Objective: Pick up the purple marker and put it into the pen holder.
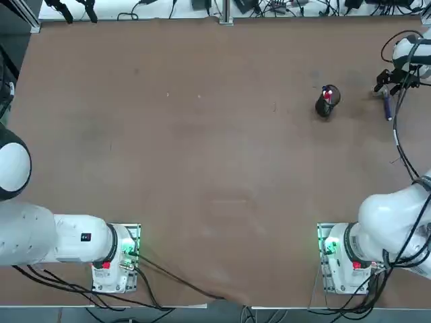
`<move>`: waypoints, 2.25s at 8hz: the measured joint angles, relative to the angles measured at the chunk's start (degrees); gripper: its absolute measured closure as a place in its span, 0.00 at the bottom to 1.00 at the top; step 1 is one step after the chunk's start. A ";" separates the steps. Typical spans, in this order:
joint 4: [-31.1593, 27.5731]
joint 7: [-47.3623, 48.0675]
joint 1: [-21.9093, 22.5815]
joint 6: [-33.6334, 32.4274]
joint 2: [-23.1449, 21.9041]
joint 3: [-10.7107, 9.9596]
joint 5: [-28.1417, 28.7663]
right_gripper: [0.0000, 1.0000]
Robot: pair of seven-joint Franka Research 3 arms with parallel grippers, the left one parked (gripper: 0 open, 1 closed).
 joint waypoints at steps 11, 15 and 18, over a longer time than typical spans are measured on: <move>0.12 -0.11 -0.68 1.93 0.26 -0.18 -0.02 0.85; 2.38 0.27 -0.03 -4.46 -2.36 0.17 -0.02 0.85; 10.73 13.13 6.98 -24.59 -10.32 0.71 -0.88 0.85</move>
